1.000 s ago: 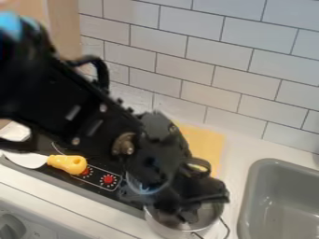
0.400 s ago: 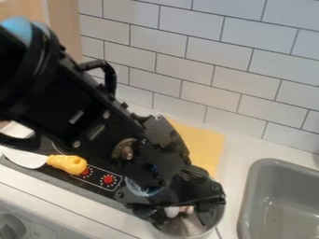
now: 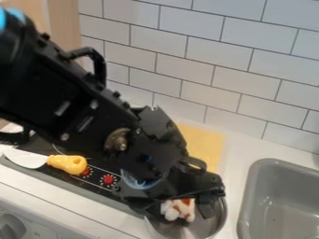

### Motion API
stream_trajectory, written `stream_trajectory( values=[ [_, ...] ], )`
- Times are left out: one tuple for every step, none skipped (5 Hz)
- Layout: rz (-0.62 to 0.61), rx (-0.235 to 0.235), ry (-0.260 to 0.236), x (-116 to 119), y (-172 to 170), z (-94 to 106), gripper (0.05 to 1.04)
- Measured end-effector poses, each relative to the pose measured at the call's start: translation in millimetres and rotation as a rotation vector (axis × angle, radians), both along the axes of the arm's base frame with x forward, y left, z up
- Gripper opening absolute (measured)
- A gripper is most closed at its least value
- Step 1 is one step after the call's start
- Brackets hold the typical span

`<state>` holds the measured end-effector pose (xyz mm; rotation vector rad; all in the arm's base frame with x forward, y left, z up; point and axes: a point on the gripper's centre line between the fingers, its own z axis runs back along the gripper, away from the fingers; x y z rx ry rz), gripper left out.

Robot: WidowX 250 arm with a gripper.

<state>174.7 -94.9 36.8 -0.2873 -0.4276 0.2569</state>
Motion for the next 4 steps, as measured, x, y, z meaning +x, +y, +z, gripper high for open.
stream_trajectory(
  values=[
    [-0.015,-0.002,-0.013,1.1,-1.3,6.1,0.999],
    [-0.024,0.012,-0.042,0.1,2.7,16.2,0.999],
    [-0.024,0.036,-0.106,-0.3,5.7,38.2,0.999],
    [-0.034,-0.004,-0.148,-0.7,4.7,52.7,0.999]
  ],
)
